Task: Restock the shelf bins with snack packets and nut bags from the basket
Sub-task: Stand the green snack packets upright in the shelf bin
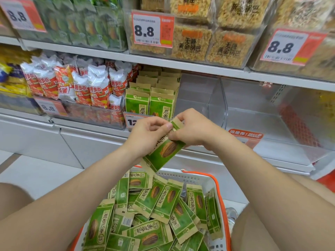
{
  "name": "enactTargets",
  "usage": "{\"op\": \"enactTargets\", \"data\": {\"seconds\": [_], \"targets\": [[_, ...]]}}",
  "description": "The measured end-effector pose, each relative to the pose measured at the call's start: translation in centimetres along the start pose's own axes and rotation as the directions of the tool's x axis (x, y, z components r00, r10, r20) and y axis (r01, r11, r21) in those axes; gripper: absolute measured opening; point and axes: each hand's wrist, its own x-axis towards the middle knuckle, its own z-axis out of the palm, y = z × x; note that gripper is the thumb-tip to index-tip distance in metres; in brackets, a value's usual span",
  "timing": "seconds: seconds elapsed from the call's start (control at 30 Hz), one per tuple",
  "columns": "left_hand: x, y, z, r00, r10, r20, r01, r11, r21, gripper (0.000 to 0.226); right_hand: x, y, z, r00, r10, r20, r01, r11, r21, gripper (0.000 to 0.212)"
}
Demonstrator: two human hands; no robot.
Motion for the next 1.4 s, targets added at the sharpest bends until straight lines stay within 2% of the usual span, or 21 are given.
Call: {"op": "enactTargets", "data": {"seconds": [0.07, 0.17, 0.23, 0.27, 0.33, 0.37, 0.47, 0.57, 0.63, 0.7, 0.77, 0.83, 0.87, 0.9, 0.97, 1.0, 1.07, 1.13, 1.27, 1.33, 1.4], "targets": [[0.1, 0.2, 0.4, 0.993, 0.009, -0.115, 0.001, 0.996, 0.087, 0.023, 0.3, 0.3, -0.4, 0.998, 0.014, -0.059, -0.01, 0.998, 0.063, 0.007], [1.2, 0.0, 0.2, 0.923, -0.013, -0.383, 0.081, 0.984, 0.161, 0.034, 0.8, 0.8, -1.6, 0.975, 0.058, -0.213, 0.016, 0.943, 0.332, 0.009], [1.3, 0.4, 0.1, 0.84, -0.028, -0.542, 0.095, 0.991, 0.096, 0.04, 0.9, 0.8, -2.2, 0.96, 0.12, -0.253, 0.052, 0.812, 0.581, 0.01], [1.2, 0.8, 0.2, 0.831, -0.056, -0.554, 0.067, 0.998, -0.001, 0.045, 0.9, 0.7, -2.2, 0.961, 0.154, -0.228, 0.055, 0.704, 0.708, 0.014], [1.2, 1.3, 0.8, 0.877, -0.125, -0.464, 0.008, 0.97, -0.244, 0.044, 0.8, 0.8, -1.6, 0.972, 0.19, -0.137, 0.014, 0.536, 0.844, 0.026], [1.1, 1.5, 1.2, 0.904, -0.127, -0.409, -0.006, 0.951, -0.309, 0.039, 0.6, 0.9, -1.1, 0.976, 0.192, -0.105, -0.019, 0.552, 0.834, 0.03], [1.2, 1.8, 1.4, 0.92, -0.068, -0.385, -0.053, 0.955, -0.293, 0.032, 0.0, 1.9, -0.6, 0.986, 0.166, -0.013, -0.126, 0.795, 0.593, 0.026], [1.6, 2.3, 1.1, 0.939, -0.045, -0.342, -0.069, 0.947, -0.315, 0.016, -0.6, 2.6, -1.0, 0.996, 0.084, -0.028, -0.072, 0.955, 0.289, 0.024], [1.8, 3.0, 1.1, 0.968, 0.001, -0.252, -0.066, 0.966, -0.25, 0.016, -0.2, 2.8, -0.8, 0.993, 0.004, -0.114, 0.015, 0.986, 0.166, 0.044], [2.1, 4.1, 1.3, 0.988, 0.07, -0.141, -0.087, 0.989, -0.123, 0.016, 0.1, 2.8, -0.3, 0.988, -0.07, -0.138, 0.097, 0.975, 0.199, 0.062], [2.4, 4.8, 1.3, 0.986, 0.141, -0.087, -0.136, 0.989, 0.054, 0.021, 1.0, 2.9, 0.1, 0.986, -0.121, -0.117, 0.149, 0.951, 0.269, 0.06], [2.8, 4.7, 0.8, 0.954, 0.275, -0.116, -0.204, 0.884, 0.421, 0.043, 1.6, 2.6, 0.1, 0.989, -0.12, -0.086, 0.145, 0.901, 0.41, 0.033], [3.1, 4.3, 0.5, 0.925, 0.356, -0.13, -0.215, 0.775, 0.594, 0.047, 2.1, 2.5, -0.1, 0.99, -0.08, -0.116, 0.127, 0.863, 0.489, 0.022], [3.4, 3.9, 0.3, 0.893, 0.43, -0.13, -0.213, 0.659, 0.722, 0.044, 2.7, 2.5, -0.4, 0.986, -0.005, -0.167, 0.099, 0.822, 0.561, 0.02], [4.2, 3.5, 0.1, 0.833, 0.549, -0.066, -0.244, 0.473, 0.847, 0.025, 3.9, 2.3, -1.2, 0.945, 0.178, -0.276, 0.036, 0.778, 0.627, 0.034], [4.6, 3.5, 0.2, 0.806, 0.591, -0.016, -0.268, 0.389, 0.881, 0.022, 4.7, 2.2, -1.6, 0.918, 0.231, -0.323, 0.009, 0.801, 0.599, 0.043], [5.5, 3.4, 0.8, 0.783, 0.617, 0.076, -0.278, 0.237, 0.931, 0.041, 6.2, 2.0, -2.3, 0.88, 0.237, -0.411, -0.021, 0.884, 0.466, 0.051], [6.4, 3.3, 1.3, 0.806, 0.583, 0.102, -0.239, 0.164, 0.957, 0.061, 8.1, 1.9, -2.6, 0.856, 0.239, -0.458, -0.042, 0.916, 0.4, 0.05], [7.7, 2.3, 1.9, 0.881, 0.47, 0.053, -0.126, 0.125, 0.984, 0.089, 12.1, 2.1, -1.7, 0.828, 0.267, -0.493, -0.146, 0.951, 0.271, 0.058], [8.6, 2.1, 2.0, 0.893, 0.45, 0.023, -0.088, 0.122, 0.989, 0.094, 14.2, 2.5, -1.4, 0.825, 0.284, -0.489, -0.211, 0.957, 0.199, 0.061], [9.3, 2.0, 2.0, 0.889, 0.458, 0.018, -0.076, 0.109, 0.991, 0.092, 16.1, 3.1, -1.5, 0.823, 0.311, -0.475, -0.233, 0.948, 0.217, 0.061]]}}
